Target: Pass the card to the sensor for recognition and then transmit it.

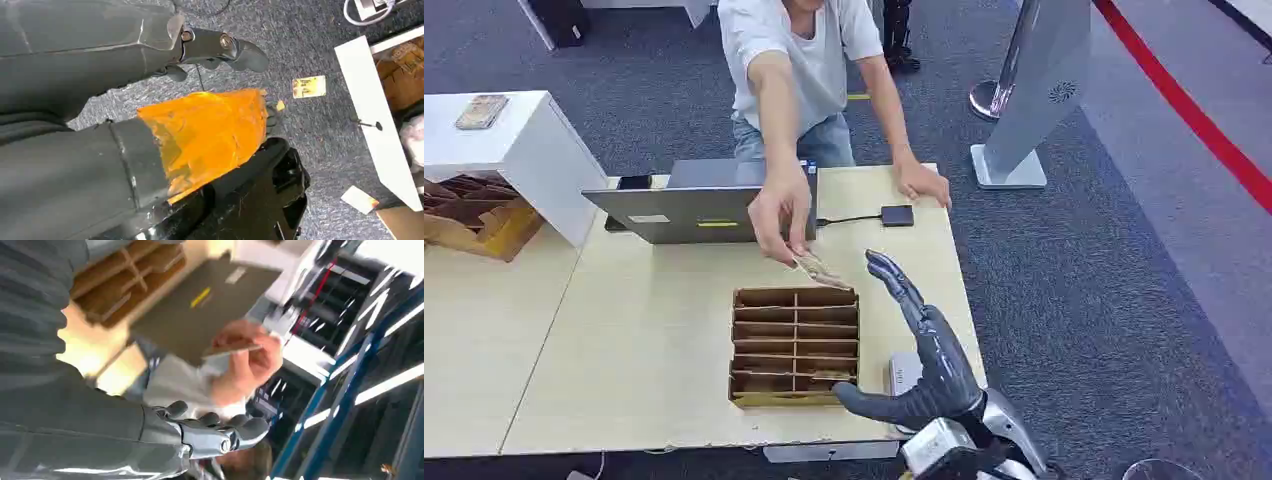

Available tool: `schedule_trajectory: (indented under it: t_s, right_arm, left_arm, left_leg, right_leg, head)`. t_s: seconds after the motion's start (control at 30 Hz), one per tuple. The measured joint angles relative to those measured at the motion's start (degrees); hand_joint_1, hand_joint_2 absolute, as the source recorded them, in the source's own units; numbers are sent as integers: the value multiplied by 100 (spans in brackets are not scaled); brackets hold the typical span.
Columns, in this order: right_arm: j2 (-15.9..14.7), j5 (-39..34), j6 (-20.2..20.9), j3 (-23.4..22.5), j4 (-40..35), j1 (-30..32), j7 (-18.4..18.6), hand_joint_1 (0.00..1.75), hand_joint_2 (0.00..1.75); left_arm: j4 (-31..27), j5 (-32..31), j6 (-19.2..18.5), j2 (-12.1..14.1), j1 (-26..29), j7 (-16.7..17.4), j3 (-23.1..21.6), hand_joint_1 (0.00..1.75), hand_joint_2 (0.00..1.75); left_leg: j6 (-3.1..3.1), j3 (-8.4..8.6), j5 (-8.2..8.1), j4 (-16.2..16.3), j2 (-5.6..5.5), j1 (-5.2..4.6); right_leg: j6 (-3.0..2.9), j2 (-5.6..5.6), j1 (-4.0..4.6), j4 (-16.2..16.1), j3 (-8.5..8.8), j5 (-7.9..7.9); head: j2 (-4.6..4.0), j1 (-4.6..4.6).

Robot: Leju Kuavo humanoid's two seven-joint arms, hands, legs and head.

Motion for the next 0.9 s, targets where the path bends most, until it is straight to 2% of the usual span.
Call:
schedule_trajectory:
  t_s: [0.17, 0.43, 0.63, 0.9]
  right_arm:
    - [2, 861, -488, 85, -4, -262, 307, 0, 175]
    - [0, 3012, -1466, 271, 50, -561, 1116, 0, 175]
    - [0, 3860, -1761, 376, 164, -669, 1545, 0, 175]
    - [0, 4084, -1831, 457, 278, -748, 1687, 0, 175]
  left_arm:
    - [0, -98, -17, 0, -20, -4, 0, 0, 0]
    - [0, -238, -20, -7, -41, -4, 0, 0, 0]
    - [0, -295, -20, -24, -50, -4, 0, 0, 0]
    - [0, -328, -20, -31, -51, -4, 0, 0, 0]
  left_leg:
    - [0, 0, 0, 0, 0, 0]
    - [0, 0, 0, 0, -1, 0]
    - [0, -1, 0, 0, 0, 0]
    - [0, -1, 0, 0, -1, 0]
  right_leg:
    - [0, -1, 0, 0, 1, 0]
    - [0, -1, 0, 0, 0, 0]
    - [0, 0, 0, 0, 0, 0]
    - [0, -1, 0, 0, 0, 0]
  head:
    - [0, 0]
    - [0, 0]
    - [0, 0]
    - [0, 0]
